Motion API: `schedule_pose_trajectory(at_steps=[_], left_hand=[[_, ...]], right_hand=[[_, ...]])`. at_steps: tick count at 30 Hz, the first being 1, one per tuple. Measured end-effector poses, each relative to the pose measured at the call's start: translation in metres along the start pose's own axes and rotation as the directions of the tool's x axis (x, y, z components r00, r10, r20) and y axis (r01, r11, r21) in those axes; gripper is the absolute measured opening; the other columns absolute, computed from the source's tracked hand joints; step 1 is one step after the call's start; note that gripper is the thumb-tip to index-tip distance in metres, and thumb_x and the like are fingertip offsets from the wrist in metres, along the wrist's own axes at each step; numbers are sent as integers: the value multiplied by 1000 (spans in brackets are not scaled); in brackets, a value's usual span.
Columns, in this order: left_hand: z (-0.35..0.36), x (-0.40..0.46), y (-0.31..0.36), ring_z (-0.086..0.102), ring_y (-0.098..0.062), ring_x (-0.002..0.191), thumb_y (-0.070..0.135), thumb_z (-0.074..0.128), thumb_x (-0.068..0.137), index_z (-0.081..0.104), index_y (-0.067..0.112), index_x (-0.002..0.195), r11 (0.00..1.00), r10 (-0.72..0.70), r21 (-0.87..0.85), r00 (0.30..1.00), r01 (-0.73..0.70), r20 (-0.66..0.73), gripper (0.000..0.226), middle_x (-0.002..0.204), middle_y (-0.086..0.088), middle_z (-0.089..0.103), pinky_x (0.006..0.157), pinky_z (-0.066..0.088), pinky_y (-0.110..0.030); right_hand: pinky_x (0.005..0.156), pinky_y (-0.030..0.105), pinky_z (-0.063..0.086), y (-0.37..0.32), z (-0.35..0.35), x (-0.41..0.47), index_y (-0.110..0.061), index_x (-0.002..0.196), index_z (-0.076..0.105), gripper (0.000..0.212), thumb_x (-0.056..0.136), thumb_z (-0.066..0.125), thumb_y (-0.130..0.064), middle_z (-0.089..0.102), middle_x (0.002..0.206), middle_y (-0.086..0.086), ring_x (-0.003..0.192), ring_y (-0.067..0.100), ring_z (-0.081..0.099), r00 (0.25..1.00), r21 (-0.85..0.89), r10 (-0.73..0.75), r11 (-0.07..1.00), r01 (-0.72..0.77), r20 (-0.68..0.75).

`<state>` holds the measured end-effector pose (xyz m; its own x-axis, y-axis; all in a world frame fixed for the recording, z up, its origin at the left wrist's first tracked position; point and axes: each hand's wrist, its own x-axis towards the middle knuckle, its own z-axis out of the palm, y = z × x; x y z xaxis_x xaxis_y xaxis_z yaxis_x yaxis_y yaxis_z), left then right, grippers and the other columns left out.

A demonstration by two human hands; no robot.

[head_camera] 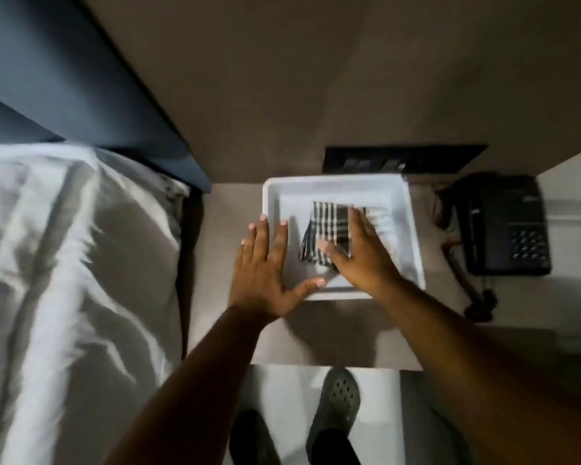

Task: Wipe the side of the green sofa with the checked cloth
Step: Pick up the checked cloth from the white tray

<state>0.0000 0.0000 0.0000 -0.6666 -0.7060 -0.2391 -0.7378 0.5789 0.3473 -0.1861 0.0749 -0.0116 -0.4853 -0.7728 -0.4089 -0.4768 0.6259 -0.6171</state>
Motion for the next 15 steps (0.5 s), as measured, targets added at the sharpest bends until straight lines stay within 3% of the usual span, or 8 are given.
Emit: schedule_pose_trajectory(at_steps=[4,8,11,15], left_hand=[[51,15,-11,-6,-35,157,89,28,79,3,19,164,997,19,80,1000,-18,-18,112,171,-22,-2,123,-1,-51],[76,17,-14,3,-38,157,88,28,81,18,13,162,985,51,167,994,-34,-100,111,169,-24,10,124,7,-54],[82,20,-16,14,-43,157,91,22,82,28,11,160,977,73,209,987,-42,-143,112,168,-25,19,125,13,-56],[84,21,-18,18,-46,155,93,20,81,33,10,158,970,102,234,981,-62,-162,113,166,-26,24,126,14,-57]], right_hand=[[121,48,3,39,31,37,-21,152,-1,99,82,51,-67,-5,164,9,150,29,-9,994,-248,-95,963,105,51],[119,53,-6,62,48,51,-26,151,-5,103,77,47,-76,-18,161,13,147,34,-19,973,-463,-211,856,231,95],[115,52,-13,69,51,55,-27,150,-9,99,80,41,-76,-18,160,18,146,39,-19,960,-522,-261,807,276,104],[115,51,-12,68,52,55,-28,151,-2,83,89,44,-60,-10,162,18,147,42,-12,955,-509,-285,812,284,79]])
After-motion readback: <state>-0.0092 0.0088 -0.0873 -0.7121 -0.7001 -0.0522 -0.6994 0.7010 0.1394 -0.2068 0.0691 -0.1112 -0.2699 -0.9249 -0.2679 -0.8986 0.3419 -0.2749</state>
